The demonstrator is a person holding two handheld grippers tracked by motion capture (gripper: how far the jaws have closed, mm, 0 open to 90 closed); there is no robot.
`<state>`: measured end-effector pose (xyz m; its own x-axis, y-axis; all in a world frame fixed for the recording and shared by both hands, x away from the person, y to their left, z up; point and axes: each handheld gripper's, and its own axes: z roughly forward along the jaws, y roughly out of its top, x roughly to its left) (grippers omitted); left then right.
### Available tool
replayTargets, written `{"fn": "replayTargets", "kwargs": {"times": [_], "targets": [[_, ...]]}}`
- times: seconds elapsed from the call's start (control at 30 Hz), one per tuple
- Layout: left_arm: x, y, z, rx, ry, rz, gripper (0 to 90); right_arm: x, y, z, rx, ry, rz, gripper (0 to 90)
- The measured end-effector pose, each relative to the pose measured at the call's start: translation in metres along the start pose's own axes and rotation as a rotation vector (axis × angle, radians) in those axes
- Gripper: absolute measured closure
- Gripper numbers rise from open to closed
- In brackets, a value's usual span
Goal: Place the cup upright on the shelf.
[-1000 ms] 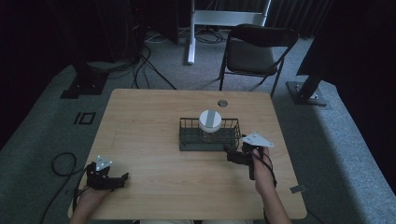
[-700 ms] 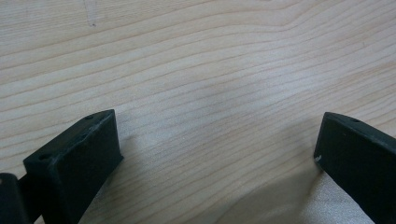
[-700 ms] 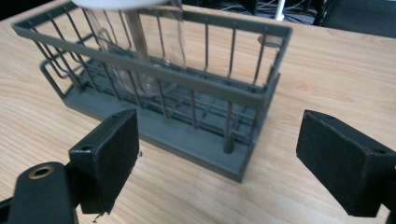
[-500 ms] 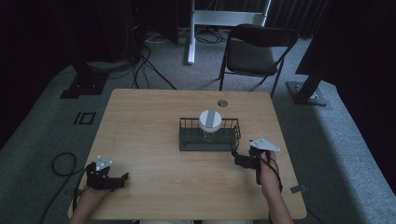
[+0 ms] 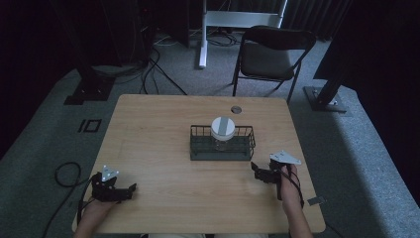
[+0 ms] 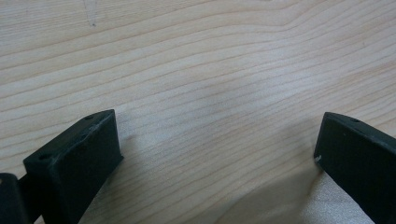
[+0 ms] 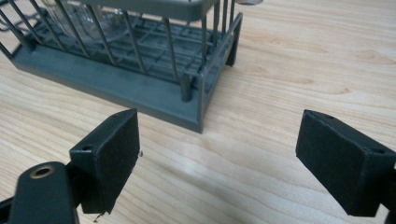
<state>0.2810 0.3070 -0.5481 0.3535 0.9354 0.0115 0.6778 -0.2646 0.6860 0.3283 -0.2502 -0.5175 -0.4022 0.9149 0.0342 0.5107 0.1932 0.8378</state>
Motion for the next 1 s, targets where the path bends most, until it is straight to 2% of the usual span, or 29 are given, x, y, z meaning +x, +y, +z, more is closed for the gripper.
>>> {"fn": "replayTargets", "kwargs": {"times": [0.5, 0.9, 1.0], "targets": [[0.000, 0.000, 0.000, 0.000, 0.000, 0.000, 0.5, -0.012, -0.013, -0.001, 0.046, -0.020, 0.000, 13.2], [0.000, 0.000, 0.000, 0.001, 0.000, 0.002, 0.5, -0.023, -0.022, -0.001, 0.088, -0.077, 0.012, 13.2], [0.000, 0.000, 0.000, 0.001, 0.000, 0.002, 0.6, -0.026, -0.025, 0.000, 0.117, -0.116, 0.017, 13.2]]}}
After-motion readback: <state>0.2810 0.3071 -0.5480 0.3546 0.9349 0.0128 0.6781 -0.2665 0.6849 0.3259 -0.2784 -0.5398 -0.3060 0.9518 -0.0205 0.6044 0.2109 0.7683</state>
